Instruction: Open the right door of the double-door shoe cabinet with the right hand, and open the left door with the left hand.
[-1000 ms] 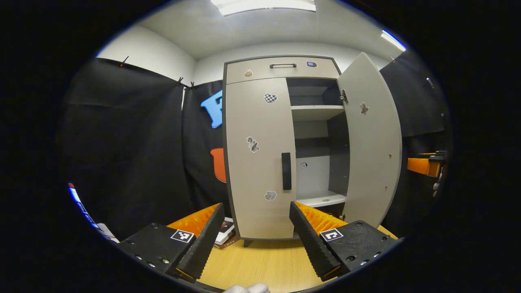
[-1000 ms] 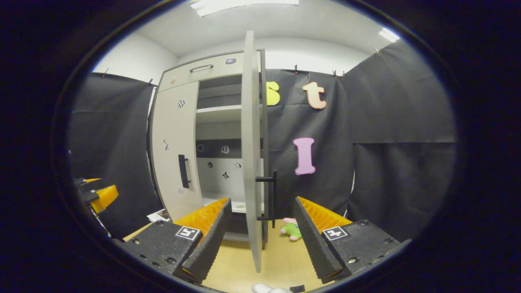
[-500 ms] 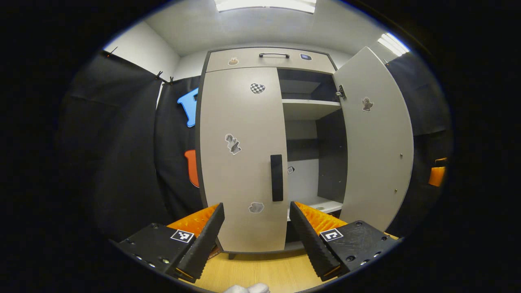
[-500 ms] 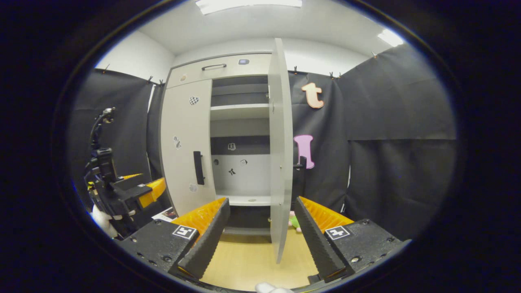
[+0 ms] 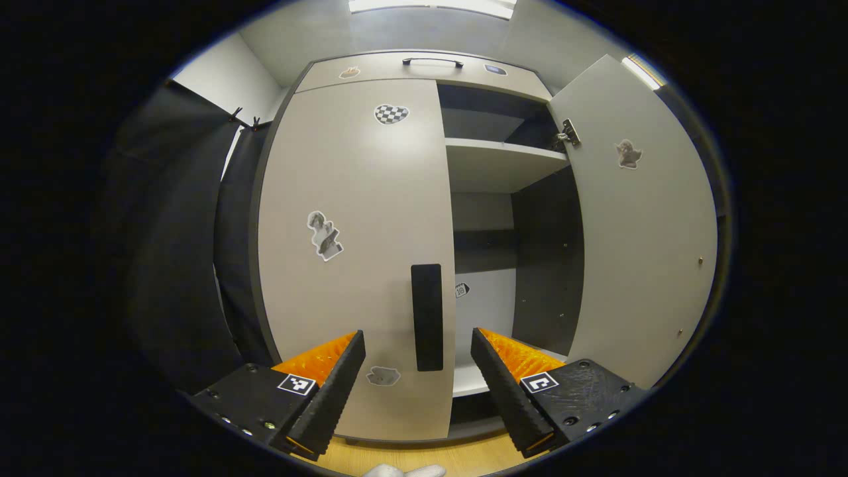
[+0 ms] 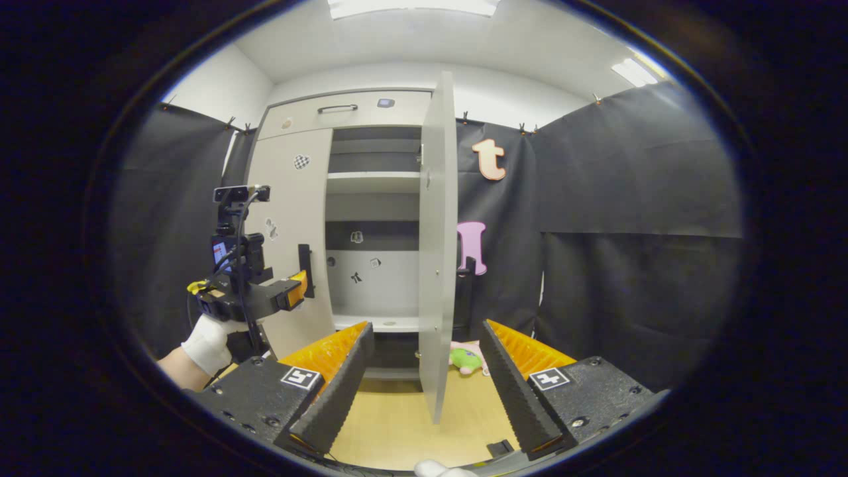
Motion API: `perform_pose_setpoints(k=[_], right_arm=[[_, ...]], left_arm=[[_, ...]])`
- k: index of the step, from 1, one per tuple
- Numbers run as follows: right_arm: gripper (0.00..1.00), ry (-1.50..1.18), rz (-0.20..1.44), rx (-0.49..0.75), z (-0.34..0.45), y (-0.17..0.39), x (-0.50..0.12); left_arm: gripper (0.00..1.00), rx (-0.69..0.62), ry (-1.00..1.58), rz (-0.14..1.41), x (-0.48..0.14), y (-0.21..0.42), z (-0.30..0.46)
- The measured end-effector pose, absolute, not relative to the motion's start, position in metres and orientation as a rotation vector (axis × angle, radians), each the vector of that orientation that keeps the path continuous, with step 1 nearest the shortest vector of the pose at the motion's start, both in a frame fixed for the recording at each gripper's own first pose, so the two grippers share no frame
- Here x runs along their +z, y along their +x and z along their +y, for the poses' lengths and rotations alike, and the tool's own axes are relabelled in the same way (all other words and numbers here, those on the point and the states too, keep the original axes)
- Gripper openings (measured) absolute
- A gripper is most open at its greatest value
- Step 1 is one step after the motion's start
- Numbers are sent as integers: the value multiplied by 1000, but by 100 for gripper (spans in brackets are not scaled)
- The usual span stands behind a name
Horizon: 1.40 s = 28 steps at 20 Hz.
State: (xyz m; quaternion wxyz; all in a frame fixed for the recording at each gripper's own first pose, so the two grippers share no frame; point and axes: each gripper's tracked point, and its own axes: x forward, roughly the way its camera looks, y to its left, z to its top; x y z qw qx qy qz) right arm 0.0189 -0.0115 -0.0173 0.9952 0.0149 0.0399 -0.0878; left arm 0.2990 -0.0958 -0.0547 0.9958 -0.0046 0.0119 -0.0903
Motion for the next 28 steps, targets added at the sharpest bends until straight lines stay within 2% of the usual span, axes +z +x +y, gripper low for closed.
perform_pose_setpoints(k=[6, 11, 14, 16, 18, 19, 20, 26, 28], right_arm=[[99, 13, 106, -249, -39, 15, -24], [100, 12, 119, -253, -46, 20, -27], [100, 17, 128, -245, -47, 23, -30], [99, 21, 130, -239, -47, 25, -30], [99, 22, 132, -234, -46, 26, -31], [99, 24, 135, -229, -46, 27, -32], [100, 26, 135, -224, -44, 27, -32], [100, 26, 124, -217, -44, 18, -28], [100, 28, 122, -216, -44, 15, -29]], left_arm=[[96, -166, -17, 45, -67, 348, -107], [96, -158, -23, 64, -76, 363, -110], [71, -139, -8, 82, -81, 371, -107], [70, -128, 3, 69, -81, 372, -107], [50, -150, -6, 67, -79, 368, -113], [45, -149, -12, 66, -79, 368, -114], [30, -146, -12, 74, -81, 371, -114], [5, -141, -40, 88, -81, 368, -112], [5, -157, -34, 88, -80, 365, -111]])
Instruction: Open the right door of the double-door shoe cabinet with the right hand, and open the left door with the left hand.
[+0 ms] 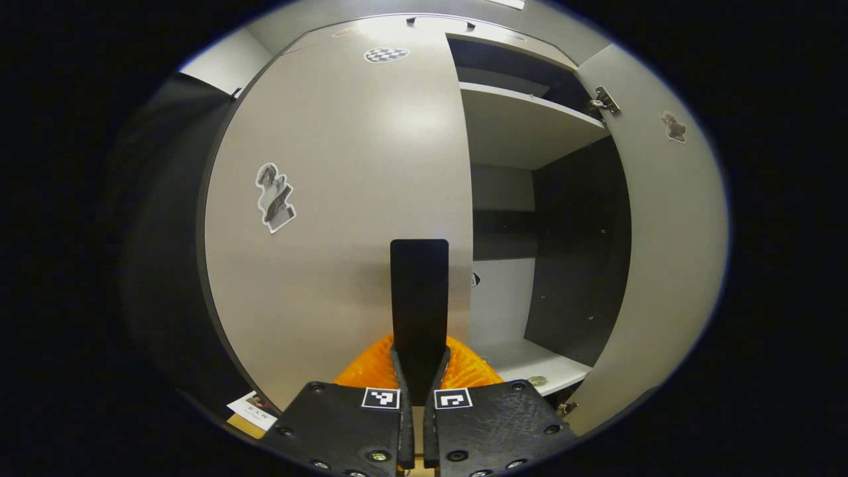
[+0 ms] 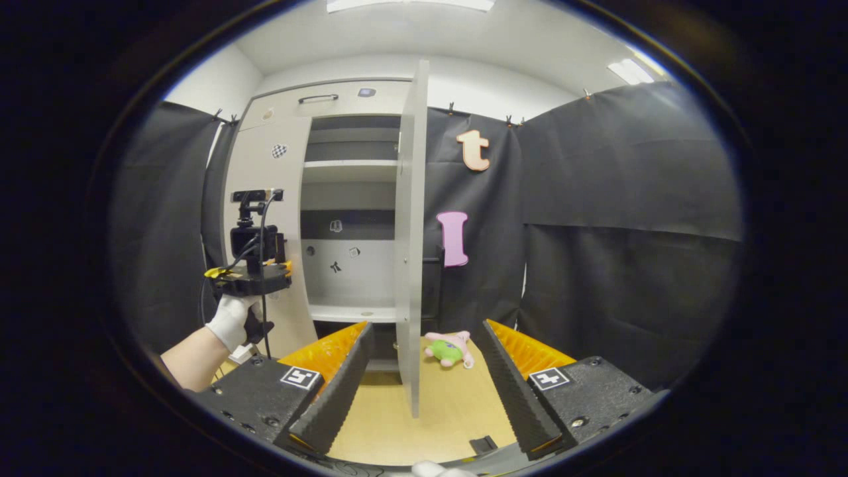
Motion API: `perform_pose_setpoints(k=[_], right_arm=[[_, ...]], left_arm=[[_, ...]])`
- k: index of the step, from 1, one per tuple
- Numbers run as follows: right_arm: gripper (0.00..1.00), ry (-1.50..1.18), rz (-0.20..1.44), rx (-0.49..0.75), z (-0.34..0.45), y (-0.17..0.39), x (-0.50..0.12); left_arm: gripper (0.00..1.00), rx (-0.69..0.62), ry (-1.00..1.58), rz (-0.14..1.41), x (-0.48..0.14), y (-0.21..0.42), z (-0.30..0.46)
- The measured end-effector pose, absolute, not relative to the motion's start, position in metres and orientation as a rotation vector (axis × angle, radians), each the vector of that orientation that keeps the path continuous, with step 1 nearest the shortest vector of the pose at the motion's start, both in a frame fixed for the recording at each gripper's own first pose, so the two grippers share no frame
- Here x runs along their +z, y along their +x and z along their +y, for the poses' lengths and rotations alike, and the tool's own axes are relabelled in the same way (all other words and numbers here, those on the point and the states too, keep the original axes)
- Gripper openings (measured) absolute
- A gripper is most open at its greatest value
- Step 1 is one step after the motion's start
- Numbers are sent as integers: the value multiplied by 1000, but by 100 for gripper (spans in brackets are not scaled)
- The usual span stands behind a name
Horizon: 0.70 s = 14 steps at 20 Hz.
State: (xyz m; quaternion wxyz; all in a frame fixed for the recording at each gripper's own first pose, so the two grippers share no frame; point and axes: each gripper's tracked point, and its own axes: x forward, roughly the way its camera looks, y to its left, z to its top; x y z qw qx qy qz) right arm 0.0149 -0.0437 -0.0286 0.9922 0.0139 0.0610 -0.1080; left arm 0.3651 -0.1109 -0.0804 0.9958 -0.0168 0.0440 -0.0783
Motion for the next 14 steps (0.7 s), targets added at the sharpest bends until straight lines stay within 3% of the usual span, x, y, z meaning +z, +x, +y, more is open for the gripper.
perform_pose_setpoints(k=[14], right_arm=[[100, 35, 102, -120, -11, -1, -30]], left_arm=[[5, -222, -65, 71, -70, 304, -91]])
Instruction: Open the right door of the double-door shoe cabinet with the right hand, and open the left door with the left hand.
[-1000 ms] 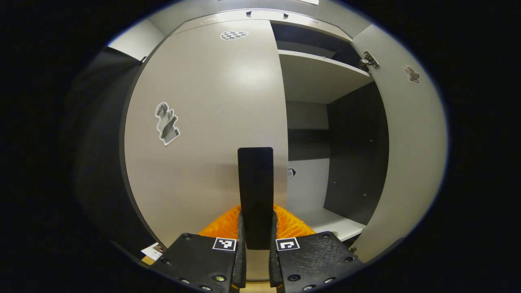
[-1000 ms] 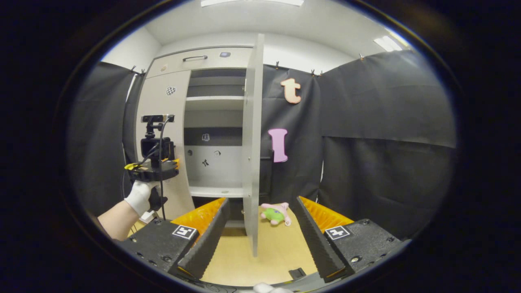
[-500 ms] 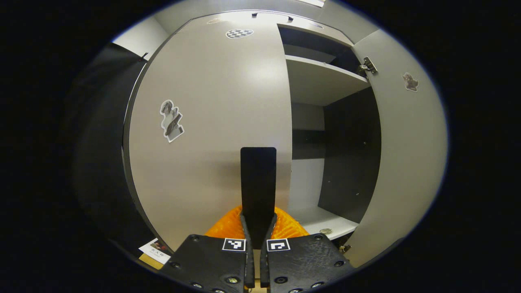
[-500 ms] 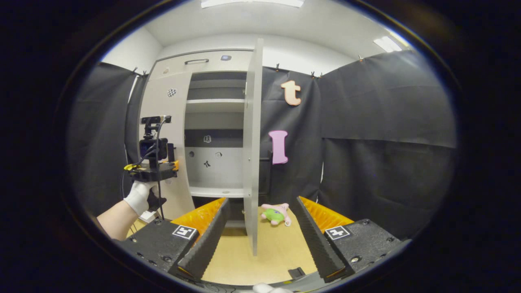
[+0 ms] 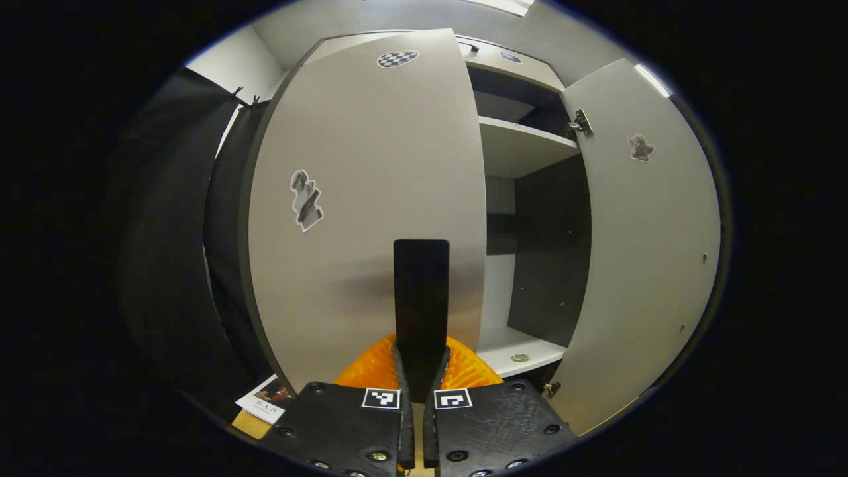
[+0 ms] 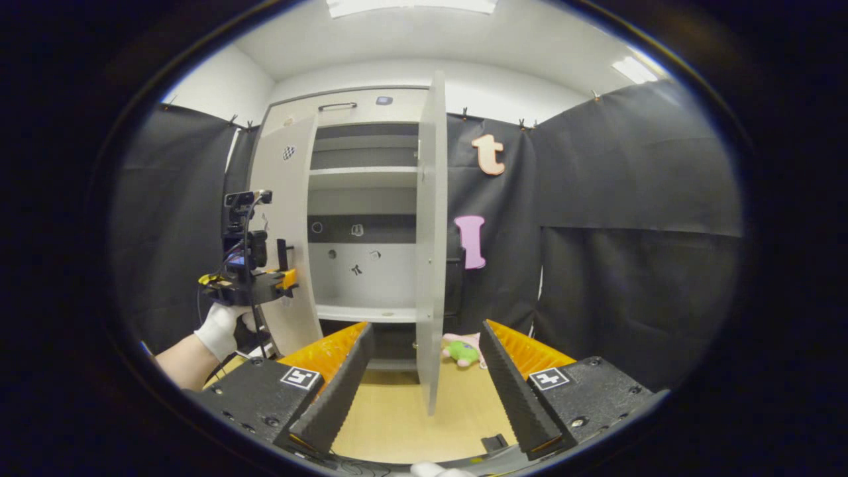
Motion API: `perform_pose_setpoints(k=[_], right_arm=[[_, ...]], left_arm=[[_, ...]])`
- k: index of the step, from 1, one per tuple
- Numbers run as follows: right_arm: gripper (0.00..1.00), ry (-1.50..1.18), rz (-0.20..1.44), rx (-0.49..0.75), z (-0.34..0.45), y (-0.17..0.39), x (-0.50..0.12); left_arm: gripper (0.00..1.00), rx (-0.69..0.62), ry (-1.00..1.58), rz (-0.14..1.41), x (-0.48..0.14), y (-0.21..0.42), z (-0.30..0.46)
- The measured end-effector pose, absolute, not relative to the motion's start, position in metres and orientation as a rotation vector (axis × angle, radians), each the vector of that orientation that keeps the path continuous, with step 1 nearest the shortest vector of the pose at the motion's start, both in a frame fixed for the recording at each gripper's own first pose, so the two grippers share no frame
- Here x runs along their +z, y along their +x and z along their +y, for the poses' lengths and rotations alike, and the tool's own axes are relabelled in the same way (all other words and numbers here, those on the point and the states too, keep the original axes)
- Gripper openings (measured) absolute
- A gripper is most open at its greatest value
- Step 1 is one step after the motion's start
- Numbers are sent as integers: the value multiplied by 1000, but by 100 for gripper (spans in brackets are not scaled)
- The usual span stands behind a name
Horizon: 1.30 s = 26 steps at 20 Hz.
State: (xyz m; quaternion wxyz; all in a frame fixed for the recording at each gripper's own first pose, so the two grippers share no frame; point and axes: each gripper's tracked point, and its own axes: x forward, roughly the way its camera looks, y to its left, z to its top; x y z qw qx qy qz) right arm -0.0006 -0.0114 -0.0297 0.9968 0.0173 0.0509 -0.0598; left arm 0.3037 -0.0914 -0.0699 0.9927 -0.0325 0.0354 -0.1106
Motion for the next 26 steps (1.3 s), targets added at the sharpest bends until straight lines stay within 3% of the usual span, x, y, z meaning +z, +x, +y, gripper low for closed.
perform_pose_setpoints(k=[11, 26], right_arm=[[100, 36, 114, -2, 39, 11, -36], [99, 44, 124, 91, 92, 19, -41]], left_arm=[[4, -201, -72, 71, -71, 239, -23], [0, -18, -35, 72, -79, 207, 127]])
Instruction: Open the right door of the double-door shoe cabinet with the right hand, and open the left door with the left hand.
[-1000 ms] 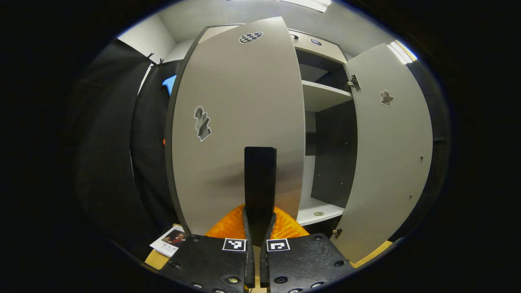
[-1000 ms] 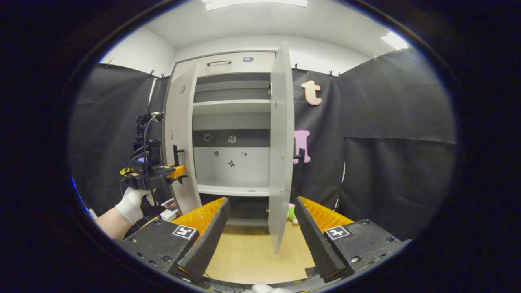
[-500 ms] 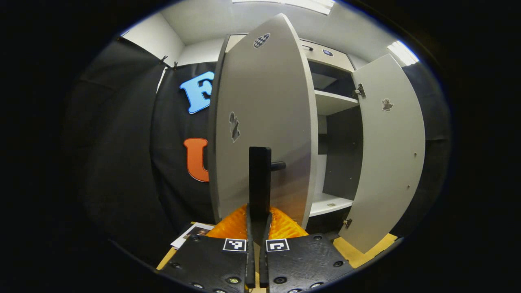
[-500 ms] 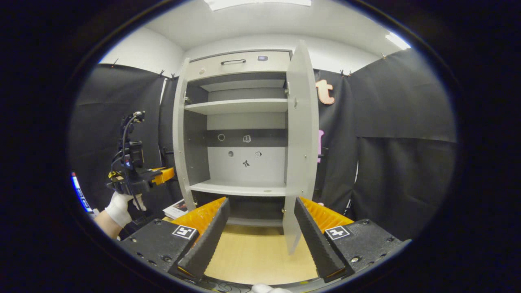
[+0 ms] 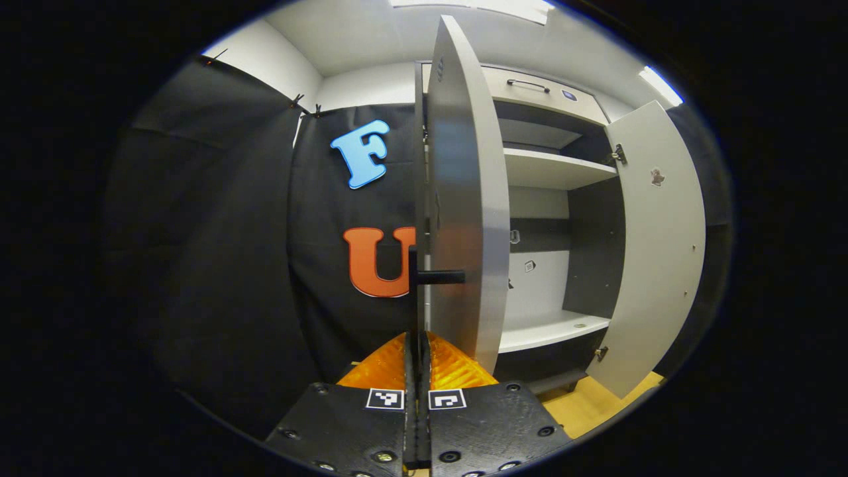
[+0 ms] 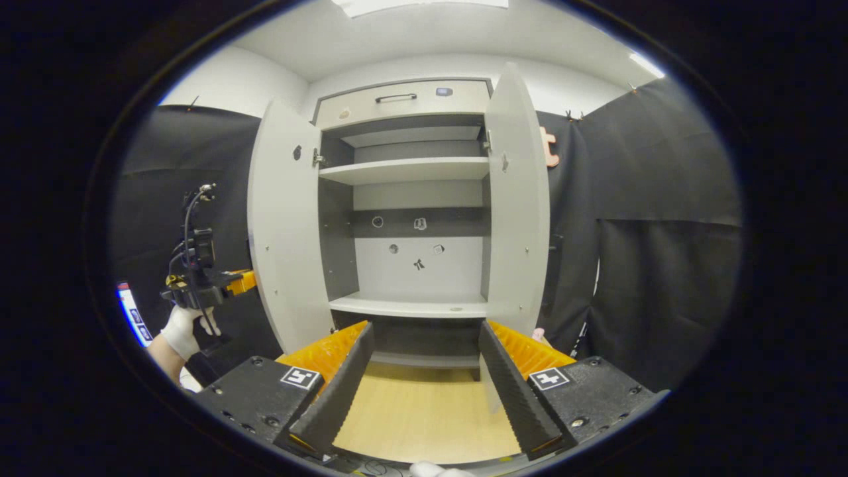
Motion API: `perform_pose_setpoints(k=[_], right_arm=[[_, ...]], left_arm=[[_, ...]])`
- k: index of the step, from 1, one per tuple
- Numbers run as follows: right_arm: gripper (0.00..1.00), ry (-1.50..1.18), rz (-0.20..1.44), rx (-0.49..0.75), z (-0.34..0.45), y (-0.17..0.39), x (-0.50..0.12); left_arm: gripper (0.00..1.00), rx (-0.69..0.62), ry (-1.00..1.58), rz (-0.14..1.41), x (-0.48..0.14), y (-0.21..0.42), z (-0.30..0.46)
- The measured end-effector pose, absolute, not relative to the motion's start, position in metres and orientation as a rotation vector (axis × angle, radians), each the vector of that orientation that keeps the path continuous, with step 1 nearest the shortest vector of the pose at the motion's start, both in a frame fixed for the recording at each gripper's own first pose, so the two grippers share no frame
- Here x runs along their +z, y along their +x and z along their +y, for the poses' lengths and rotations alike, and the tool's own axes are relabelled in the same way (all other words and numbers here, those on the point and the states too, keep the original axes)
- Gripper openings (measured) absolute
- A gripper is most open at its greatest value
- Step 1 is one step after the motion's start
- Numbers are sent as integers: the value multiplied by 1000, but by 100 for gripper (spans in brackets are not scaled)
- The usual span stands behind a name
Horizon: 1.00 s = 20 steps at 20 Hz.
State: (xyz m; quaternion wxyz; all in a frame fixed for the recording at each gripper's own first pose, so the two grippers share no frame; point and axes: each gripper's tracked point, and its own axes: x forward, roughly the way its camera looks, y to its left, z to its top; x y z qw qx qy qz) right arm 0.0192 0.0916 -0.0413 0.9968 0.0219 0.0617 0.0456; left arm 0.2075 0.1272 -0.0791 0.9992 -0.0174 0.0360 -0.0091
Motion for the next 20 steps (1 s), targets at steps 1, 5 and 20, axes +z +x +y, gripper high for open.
perform_pose_setpoints(k=[1, 5, 20], right_arm=[[100, 43, 126, 100, 95, 20, -42], [99, 37, 129, 123, 107, 25, -41], [100, 46, 129, 119, 107, 26, -42]], left_arm=[[0, -13, -47, 77, -81, 210, 139], [0, -88, -54, 69, -80, 209, 135], [0, -38, -12, 76, -83, 205, 134]])
